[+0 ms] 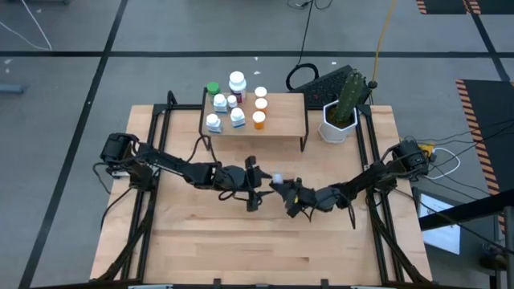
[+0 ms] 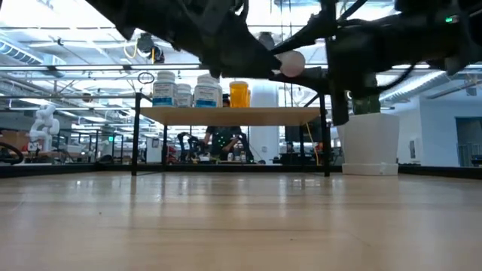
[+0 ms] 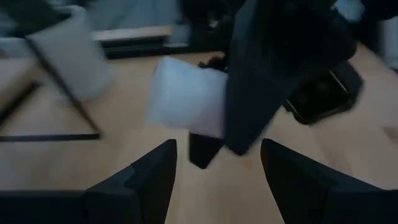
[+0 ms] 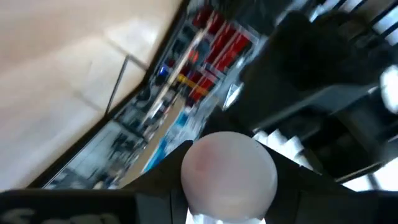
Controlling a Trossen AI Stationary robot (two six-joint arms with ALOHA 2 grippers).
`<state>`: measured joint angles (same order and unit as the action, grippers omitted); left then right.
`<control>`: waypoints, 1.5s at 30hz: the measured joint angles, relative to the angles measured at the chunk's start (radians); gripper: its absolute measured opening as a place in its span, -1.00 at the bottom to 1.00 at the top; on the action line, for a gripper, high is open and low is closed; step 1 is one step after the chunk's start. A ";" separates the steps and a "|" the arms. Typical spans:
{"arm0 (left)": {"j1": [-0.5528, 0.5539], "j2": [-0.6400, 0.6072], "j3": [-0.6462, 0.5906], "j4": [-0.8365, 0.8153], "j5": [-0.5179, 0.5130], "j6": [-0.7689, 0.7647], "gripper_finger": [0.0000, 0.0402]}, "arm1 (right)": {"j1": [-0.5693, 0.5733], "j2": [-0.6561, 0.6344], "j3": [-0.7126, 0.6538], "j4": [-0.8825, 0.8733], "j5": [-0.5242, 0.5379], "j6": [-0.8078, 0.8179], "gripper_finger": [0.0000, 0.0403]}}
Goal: Pick and place medicine bottles onto shelf by color
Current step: Put the transparent pill bottle on the shelf
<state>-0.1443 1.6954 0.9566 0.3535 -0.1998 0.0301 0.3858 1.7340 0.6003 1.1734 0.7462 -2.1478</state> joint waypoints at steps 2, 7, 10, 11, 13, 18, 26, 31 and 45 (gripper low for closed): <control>0.014 -0.003 0.000 -0.002 0.108 0.006 0.17 | 0.017 0.000 -0.004 -0.026 -0.024 -0.025 -0.32; 0.084 -0.039 -0.003 -0.003 0.298 -0.173 0.17 | 0.050 -0.003 -0.017 -0.112 -0.042 -0.077 -0.32; 0.140 -0.052 0.003 0.073 0.442 -0.271 0.17 | 0.065 0.001 -0.026 -0.150 -0.051 -0.107 -0.32; 0.153 -0.051 0.003 0.093 0.492 -0.293 0.17 | 0.067 0.001 -0.025 -0.143 -0.052 -0.114 -0.32; 0.167 -0.046 0.001 0.103 0.527 -0.321 0.17 | 0.070 -0.001 -0.023 -0.133 -0.053 -0.134 -0.32; 0.169 -0.047 0.000 0.089 0.532 -0.271 0.17 | 0.070 0.000 -0.024 -0.102 -0.061 -0.147 -0.32; 0.132 -0.027 -0.001 0.097 0.548 -0.256 0.17 | 0.070 0.000 -0.024 -0.071 -0.069 -0.169 -0.32; 0.121 -0.014 -0.001 0.116 0.541 -0.265 0.17 | 0.070 0.000 -0.024 -0.040 -0.072 -0.173 -0.32; 0.122 0.028 0.000 0.178 0.511 -0.302 0.17 | 0.070 0.000 -0.024 0.008 -0.074 -0.193 -0.32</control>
<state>-0.0223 1.7229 0.9568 0.5317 0.3113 -0.2720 0.4556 1.7339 0.5763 1.1818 0.6722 -2.3412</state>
